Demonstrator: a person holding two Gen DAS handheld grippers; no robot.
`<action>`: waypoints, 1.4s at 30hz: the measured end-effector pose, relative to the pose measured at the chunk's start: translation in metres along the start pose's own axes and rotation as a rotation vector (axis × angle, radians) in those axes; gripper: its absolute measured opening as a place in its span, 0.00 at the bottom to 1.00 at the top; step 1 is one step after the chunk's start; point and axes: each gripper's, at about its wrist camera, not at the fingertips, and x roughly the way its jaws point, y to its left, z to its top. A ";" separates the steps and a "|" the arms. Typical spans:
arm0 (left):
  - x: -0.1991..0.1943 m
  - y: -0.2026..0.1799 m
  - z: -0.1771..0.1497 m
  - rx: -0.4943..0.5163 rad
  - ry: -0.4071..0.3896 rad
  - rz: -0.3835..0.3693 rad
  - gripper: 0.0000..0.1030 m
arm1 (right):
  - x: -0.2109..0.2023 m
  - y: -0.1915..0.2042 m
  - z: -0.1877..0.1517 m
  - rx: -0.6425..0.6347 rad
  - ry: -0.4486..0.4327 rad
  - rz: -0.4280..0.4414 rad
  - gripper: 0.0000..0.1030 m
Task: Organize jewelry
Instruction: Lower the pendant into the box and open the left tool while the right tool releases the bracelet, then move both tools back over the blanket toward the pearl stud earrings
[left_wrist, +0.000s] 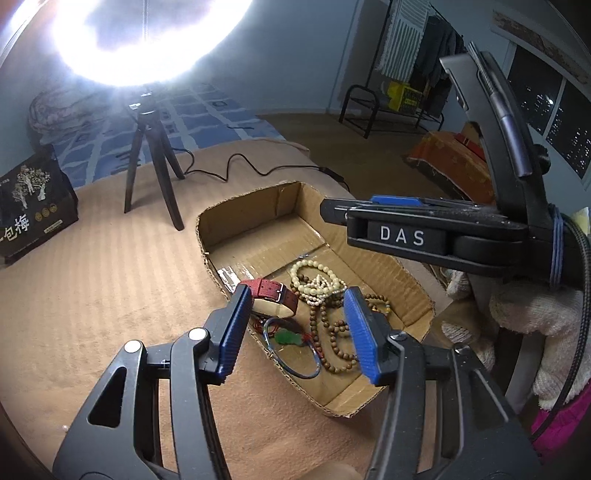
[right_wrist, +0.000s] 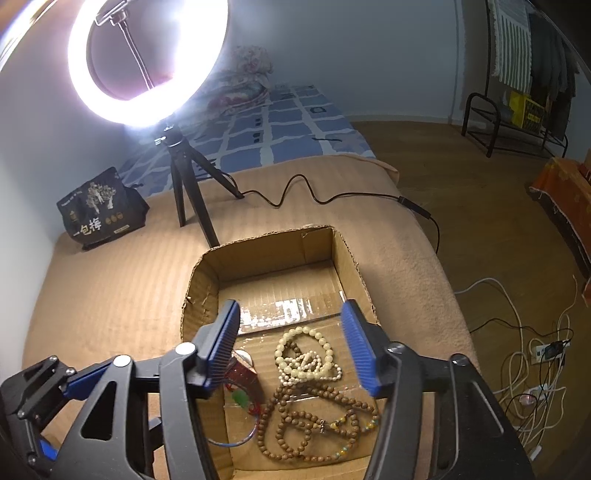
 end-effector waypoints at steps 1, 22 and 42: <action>0.000 0.000 0.000 -0.002 0.002 0.000 0.52 | 0.000 0.000 0.000 0.000 0.000 -0.001 0.58; -0.023 0.007 -0.007 0.008 -0.012 0.029 0.52 | -0.010 0.009 -0.005 0.028 -0.022 -0.001 0.64; -0.084 0.094 -0.049 -0.022 0.005 0.147 0.52 | -0.029 0.082 -0.025 -0.159 -0.078 0.042 0.77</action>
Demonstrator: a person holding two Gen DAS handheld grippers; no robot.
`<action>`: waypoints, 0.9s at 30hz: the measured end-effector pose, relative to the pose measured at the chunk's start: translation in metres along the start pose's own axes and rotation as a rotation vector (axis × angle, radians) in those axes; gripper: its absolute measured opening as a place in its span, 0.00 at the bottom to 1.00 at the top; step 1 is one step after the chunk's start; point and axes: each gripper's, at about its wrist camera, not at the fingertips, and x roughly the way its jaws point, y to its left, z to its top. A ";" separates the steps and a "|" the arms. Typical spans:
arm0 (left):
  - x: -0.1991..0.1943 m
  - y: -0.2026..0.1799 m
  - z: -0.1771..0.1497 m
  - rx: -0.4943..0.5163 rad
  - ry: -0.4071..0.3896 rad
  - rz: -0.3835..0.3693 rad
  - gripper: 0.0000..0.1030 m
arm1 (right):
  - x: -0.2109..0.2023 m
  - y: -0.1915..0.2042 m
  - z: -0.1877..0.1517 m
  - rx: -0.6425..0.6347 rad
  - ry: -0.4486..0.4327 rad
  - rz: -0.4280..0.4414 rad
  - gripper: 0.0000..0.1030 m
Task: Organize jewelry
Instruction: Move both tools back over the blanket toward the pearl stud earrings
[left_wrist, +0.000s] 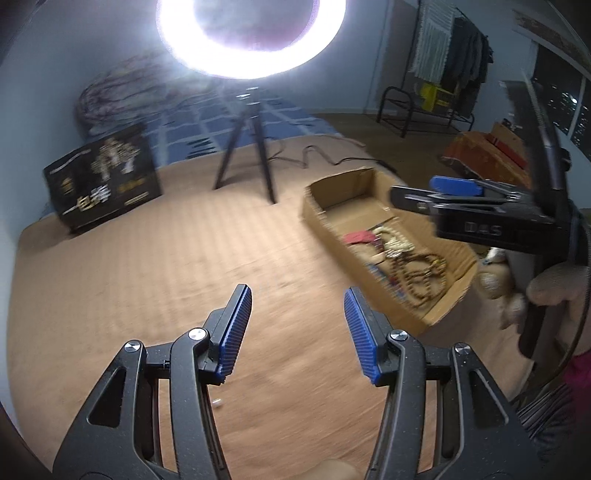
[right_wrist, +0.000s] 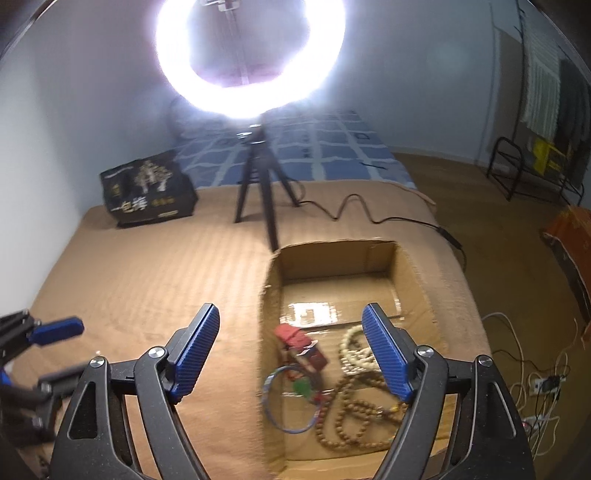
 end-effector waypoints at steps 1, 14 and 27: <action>-0.002 0.007 -0.003 -0.007 0.004 0.011 0.52 | -0.001 0.006 -0.002 -0.011 0.002 0.003 0.77; -0.014 0.105 -0.041 -0.194 0.081 0.068 0.52 | 0.009 0.089 -0.036 -0.149 0.116 0.160 0.77; 0.007 0.167 -0.082 -0.374 0.180 0.006 0.42 | 0.037 0.156 -0.073 -0.264 0.205 0.291 0.77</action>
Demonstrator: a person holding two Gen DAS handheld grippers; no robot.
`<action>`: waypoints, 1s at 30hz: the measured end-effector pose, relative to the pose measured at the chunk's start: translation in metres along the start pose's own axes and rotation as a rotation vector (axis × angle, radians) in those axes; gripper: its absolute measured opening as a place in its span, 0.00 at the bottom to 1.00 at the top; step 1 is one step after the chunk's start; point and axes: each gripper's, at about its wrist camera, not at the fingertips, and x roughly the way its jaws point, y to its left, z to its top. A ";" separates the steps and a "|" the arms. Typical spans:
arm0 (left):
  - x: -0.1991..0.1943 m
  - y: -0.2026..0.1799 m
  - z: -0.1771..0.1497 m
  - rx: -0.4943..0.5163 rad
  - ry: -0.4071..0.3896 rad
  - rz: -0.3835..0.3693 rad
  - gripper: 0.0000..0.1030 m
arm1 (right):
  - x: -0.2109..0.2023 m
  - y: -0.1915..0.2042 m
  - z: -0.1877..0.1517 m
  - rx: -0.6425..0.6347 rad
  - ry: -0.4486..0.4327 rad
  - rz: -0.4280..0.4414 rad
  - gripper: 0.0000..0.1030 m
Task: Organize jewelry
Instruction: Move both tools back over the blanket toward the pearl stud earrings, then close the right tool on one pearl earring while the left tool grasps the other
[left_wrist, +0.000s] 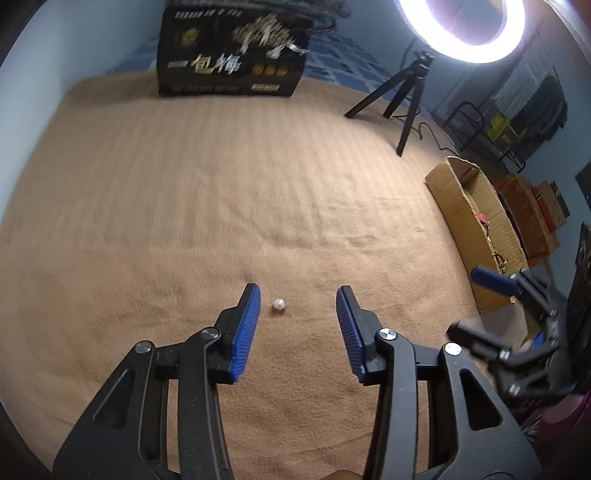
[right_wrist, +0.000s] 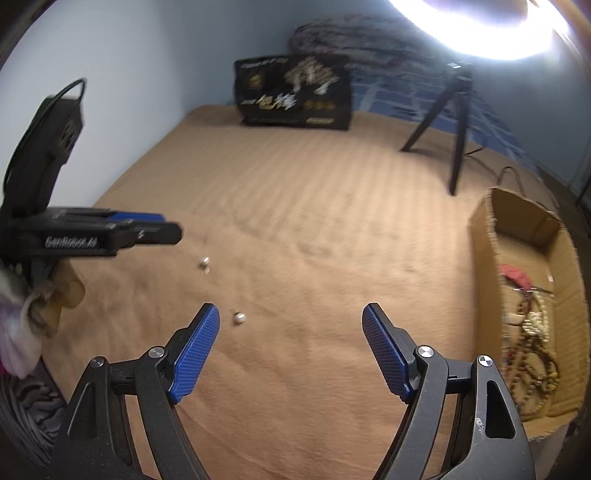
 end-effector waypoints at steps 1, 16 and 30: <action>0.002 0.003 -0.001 -0.006 0.006 0.000 0.41 | 0.002 0.003 -0.001 -0.007 0.007 0.007 0.77; 0.040 0.006 -0.008 -0.009 0.098 -0.014 0.29 | 0.043 0.028 -0.008 -0.064 0.114 0.080 0.49; 0.061 0.004 -0.009 0.015 0.123 0.010 0.21 | 0.071 0.034 -0.007 -0.054 0.164 0.073 0.35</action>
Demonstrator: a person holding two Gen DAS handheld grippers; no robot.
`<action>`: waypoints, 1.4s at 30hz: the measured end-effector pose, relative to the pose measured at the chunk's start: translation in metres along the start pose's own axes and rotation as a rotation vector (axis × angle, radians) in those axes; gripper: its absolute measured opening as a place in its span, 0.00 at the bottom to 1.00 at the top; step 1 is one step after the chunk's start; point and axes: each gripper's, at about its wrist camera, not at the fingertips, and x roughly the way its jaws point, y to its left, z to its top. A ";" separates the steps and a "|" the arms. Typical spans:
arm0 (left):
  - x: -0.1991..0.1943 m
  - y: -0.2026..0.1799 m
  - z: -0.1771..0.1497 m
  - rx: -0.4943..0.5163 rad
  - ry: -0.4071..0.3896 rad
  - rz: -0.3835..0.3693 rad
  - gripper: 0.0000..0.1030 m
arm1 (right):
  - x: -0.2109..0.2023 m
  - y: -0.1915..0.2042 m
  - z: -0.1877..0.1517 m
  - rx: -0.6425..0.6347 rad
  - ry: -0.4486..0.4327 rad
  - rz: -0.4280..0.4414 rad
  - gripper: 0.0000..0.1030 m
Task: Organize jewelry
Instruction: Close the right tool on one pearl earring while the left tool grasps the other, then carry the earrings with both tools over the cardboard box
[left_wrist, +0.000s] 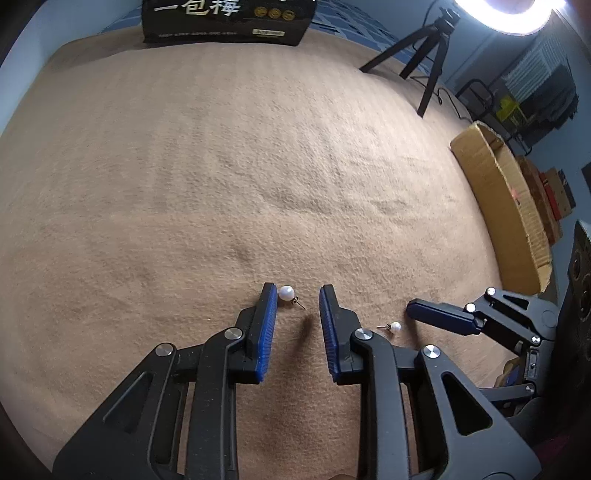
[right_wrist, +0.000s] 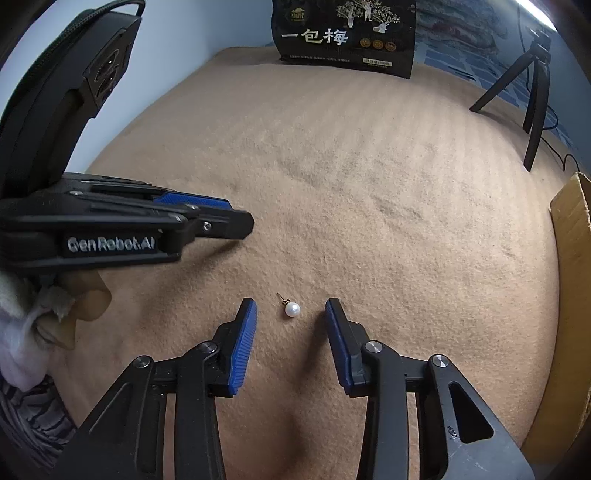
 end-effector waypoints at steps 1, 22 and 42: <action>0.002 -0.002 -0.001 0.010 0.000 0.010 0.19 | 0.001 0.001 0.000 -0.002 0.001 -0.002 0.35; 0.004 -0.011 -0.004 0.080 -0.016 0.075 0.09 | 0.004 0.008 0.001 -0.046 -0.015 -0.039 0.08; -0.038 -0.036 0.008 0.105 -0.135 0.044 0.09 | -0.070 -0.033 0.010 0.041 -0.175 -0.080 0.08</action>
